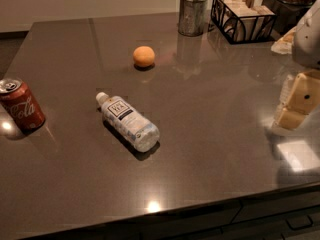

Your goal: Place blue plastic bottle upright

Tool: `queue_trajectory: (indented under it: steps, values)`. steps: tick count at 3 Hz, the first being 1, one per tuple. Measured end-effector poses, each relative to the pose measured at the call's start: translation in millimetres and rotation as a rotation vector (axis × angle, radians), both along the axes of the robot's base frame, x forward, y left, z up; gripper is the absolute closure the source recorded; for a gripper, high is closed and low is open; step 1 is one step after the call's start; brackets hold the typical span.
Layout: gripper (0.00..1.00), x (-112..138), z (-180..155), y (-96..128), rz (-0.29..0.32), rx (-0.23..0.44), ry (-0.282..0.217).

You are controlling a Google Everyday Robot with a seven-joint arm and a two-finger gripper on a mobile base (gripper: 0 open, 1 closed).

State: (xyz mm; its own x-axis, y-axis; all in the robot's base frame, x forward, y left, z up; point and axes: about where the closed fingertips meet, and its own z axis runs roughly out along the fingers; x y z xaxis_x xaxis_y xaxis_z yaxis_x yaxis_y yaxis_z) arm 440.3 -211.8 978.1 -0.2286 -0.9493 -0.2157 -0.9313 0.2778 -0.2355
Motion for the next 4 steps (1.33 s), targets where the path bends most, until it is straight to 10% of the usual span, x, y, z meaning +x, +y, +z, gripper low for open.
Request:
queue_trajectory:
  steps: [4]
  values:
    - [0.0,33,-39,158,-0.102,0.073,0.116]
